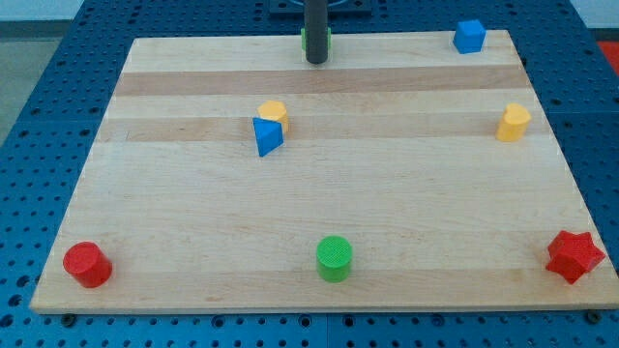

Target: Move your arm closer to the green star

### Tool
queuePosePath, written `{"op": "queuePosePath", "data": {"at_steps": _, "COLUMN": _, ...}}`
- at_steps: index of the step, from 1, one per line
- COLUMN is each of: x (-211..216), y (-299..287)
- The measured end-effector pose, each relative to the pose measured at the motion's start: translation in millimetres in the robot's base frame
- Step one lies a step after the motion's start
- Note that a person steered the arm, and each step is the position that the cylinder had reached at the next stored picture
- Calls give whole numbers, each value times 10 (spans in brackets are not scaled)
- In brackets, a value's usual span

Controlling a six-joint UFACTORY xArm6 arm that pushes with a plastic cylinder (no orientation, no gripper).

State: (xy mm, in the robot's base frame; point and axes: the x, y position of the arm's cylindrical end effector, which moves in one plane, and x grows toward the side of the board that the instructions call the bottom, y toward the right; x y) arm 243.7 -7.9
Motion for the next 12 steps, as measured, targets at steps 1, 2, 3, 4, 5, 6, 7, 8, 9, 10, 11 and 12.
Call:
{"op": "queuePosePath", "data": {"at_steps": 1, "x": 383, "y": 148}}
{"op": "queuePosePath", "data": {"at_steps": 2, "x": 838, "y": 862}}
{"op": "queuePosePath", "data": {"at_steps": 3, "x": 1528, "y": 1160}}
{"op": "queuePosePath", "data": {"at_steps": 4, "x": 2189, "y": 978}}
{"op": "queuePosePath", "data": {"at_steps": 5, "x": 2440, "y": 1381}}
{"op": "queuePosePath", "data": {"at_steps": 6, "x": 2386, "y": 1655}}
{"op": "queuePosePath", "data": {"at_steps": 7, "x": 2386, "y": 1655}}
{"op": "queuePosePath", "data": {"at_steps": 8, "x": 2386, "y": 1670}}
{"op": "queuePosePath", "data": {"at_steps": 9, "x": 2386, "y": 1670}}
{"op": "queuePosePath", "data": {"at_steps": 10, "x": 2127, "y": 1490}}
{"op": "queuePosePath", "data": {"at_steps": 11, "x": 1482, "y": 1127}}
{"op": "queuePosePath", "data": {"at_steps": 12, "x": 966, "y": 904}}
